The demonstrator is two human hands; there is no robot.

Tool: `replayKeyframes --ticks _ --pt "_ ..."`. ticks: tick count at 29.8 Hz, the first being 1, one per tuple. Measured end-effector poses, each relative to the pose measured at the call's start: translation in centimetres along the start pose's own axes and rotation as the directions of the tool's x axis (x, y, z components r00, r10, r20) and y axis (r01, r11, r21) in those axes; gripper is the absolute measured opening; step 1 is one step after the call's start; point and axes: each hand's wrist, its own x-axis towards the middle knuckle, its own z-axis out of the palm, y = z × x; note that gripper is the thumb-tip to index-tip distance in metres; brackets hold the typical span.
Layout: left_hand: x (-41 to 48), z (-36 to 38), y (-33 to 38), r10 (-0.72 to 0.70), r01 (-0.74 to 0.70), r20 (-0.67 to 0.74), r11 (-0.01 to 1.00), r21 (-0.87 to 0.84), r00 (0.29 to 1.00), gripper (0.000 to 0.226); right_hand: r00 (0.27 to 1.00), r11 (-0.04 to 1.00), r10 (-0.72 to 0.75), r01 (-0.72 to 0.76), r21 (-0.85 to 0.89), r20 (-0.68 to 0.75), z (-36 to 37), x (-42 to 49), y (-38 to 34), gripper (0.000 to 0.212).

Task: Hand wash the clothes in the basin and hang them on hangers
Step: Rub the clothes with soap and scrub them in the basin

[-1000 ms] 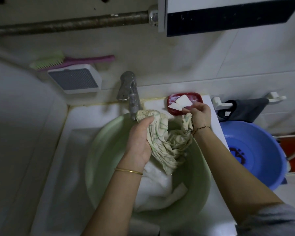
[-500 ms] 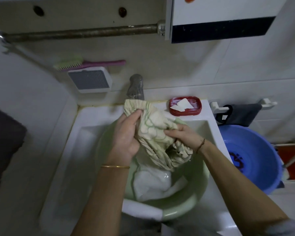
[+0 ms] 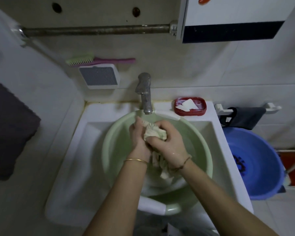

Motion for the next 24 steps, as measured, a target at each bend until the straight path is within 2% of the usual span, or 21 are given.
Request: replayKeyframes --ticks 2,4,6,8,9,12,14,16,20,21,24 --pt "-0.5 0.1 -0.8 -0.03 0.029 0.032 0.999 0.012 0.999 0.037 0.999 0.985 -0.043 0.039 -0.17 -0.02 0.9 0.1 -0.3 0.025" --pt "-0.7 0.9 -1.6 -0.077 0.076 0.023 0.996 0.037 0.997 0.039 0.995 0.961 0.003 -0.031 -0.275 -0.1 0.8 1.7 -0.1 0.04" --pt "-0.8 1.7 -2.2 -0.071 0.073 -0.027 0.994 0.086 0.997 0.047 0.977 0.95 0.076 -0.132 -0.284 -0.2 0.2 4.0 0.6 0.044" --pt "-0.9 2.0 -1.8 -0.042 0.051 -0.074 0.991 0.123 0.996 0.045 0.968 0.949 0.067 -0.136 -0.283 -0.243 0.1 4.7 1.0 0.042" --pt "-0.5 1.8 -1.7 -0.043 0.052 -0.087 0.993 0.103 0.995 0.042 0.973 0.943 0.037 -0.109 -0.315 -0.228 0.5 4.5 1.1 0.042" --pt "-0.2 1.4 -1.2 -0.085 0.085 -0.01 0.996 0.037 0.996 0.039 0.992 0.901 -0.048 -0.006 -0.433 -0.114 1.4 3.2 0.6 0.044" --pt "0.4 1.5 -2.3 -0.139 0.139 0.002 0.989 0.049 0.99 0.037 0.987 0.917 0.034 -0.094 -0.387 -0.158 0.7 4.4 0.8 0.039" --pt "-0.2 1.7 -2.4 -0.14 0.144 -0.056 0.986 0.082 0.989 0.039 0.968 0.939 0.061 -0.14 -0.316 -0.245 0.0 5.2 1.2 0.032" --pt "0.0 1.2 -1.8 -0.166 0.167 0.04 0.986 -0.023 0.985 0.044 0.984 0.914 -0.06 -0.014 -0.406 -0.169 1.2 2.5 0.3 0.038" --pt "-0.2 1.5 -1.8 -0.179 0.179 0.068 0.984 0.004 0.982 0.042 0.981 0.915 -0.057 -0.023 -0.402 -0.185 1.1 2.5 0.3 0.036" --pt "-0.9 2.0 -2.1 -0.175 0.16 0.089 0.975 0.155 0.981 0.042 0.942 0.957 0.13 -0.201 -0.21 -0.31 -1.1 4.6 1.3 0.032"
